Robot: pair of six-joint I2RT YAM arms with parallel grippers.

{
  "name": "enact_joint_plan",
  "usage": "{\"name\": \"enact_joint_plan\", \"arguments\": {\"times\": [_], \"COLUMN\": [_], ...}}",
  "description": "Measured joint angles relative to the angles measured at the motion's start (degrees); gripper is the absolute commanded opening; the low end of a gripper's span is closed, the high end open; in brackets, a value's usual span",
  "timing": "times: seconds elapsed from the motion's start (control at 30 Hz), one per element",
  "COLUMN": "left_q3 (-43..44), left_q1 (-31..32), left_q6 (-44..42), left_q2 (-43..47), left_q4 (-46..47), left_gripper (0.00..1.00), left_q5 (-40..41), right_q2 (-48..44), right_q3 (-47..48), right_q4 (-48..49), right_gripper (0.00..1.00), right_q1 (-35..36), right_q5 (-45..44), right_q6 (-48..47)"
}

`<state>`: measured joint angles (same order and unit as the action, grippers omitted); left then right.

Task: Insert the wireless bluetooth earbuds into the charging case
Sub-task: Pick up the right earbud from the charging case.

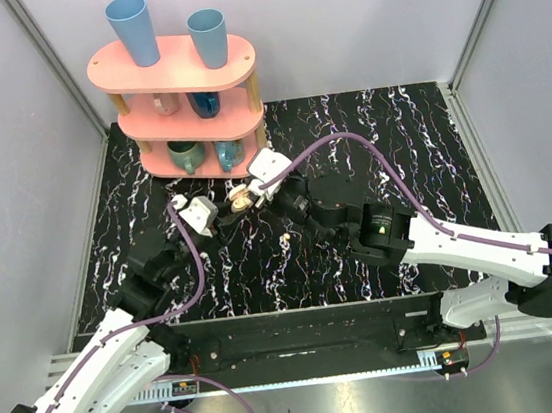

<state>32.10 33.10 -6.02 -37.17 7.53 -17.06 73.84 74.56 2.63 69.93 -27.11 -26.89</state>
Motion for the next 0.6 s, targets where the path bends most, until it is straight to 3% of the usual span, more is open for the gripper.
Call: {"name": "enact_joint_plan", "arguments": {"times": [0.13,0.37,0.6], "left_q3": [-1.3,-3.5,-4.7], "left_q1": [0.0,0.0,0.0], "left_q6": [-0.2,-0.9,-1.4], "left_q2": [0.9,1.8,2.2], "left_q4": [2.2,5.9,8.5], "left_gripper": [0.00,0.00,0.00], "left_q5": [0.4,1.0,1.5], "right_q2": [0.7,0.7,0.8], "right_q3": [1.7,1.7,1.7], "right_q4": [-6.0,-12.8,-15.0], "right_gripper": [0.23,0.20,0.18], "right_q1": [-0.2,-0.3,-0.3], "right_q5": [1.6,8.2,10.1], "right_q6": [9.5,22.7,27.4]}}
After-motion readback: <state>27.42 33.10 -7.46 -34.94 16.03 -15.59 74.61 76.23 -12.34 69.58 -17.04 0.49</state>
